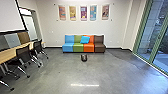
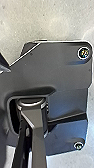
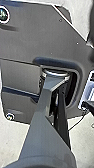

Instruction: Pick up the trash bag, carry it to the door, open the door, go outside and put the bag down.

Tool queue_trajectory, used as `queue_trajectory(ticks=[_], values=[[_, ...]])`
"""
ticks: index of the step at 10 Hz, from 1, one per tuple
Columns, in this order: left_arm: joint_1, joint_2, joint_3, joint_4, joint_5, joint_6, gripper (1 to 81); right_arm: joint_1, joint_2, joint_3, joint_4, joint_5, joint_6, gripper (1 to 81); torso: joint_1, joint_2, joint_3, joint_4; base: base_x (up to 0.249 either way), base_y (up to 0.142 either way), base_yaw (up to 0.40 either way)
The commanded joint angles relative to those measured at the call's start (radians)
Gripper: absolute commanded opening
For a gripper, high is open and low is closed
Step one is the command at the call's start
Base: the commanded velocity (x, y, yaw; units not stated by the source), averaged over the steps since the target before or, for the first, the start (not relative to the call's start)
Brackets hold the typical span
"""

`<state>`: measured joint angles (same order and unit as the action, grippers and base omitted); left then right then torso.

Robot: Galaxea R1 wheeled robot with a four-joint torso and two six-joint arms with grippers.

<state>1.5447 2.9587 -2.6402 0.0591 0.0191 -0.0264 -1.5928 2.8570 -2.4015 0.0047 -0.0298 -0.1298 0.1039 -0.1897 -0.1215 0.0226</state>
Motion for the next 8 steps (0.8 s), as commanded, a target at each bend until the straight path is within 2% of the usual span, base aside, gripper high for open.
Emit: queue_trajectory(ticks=[1, 7, 8], values=[[-0.037, 0.002, 0.005, -0.001, 0.059, 0.005, 81.1, 0.033, -0.009, 0.019, -0.003, -0.065, -0.004, 81.1, 0.000, 0.000, 0.000, 0.000, 0.149, 0.000, 0.000], [-0.037, 0.011, 0.006, 0.010, 0.059, 0.006, 81.1, 0.030, -0.012, 0.019, -0.003, -0.065, -0.004, 81.1, 0.000, 0.000, 0.000, 0.000, 0.165, 0.000, 0.000], [-0.037, 0.013, 0.006, 0.010, 0.059, 0.006, 81.1, 0.029, -0.012, 0.019, -0.003, -0.047, -0.004, 81.1, 0.000, 0.000, 0.000, 0.000, 0.171, 0.000, 0.000]])
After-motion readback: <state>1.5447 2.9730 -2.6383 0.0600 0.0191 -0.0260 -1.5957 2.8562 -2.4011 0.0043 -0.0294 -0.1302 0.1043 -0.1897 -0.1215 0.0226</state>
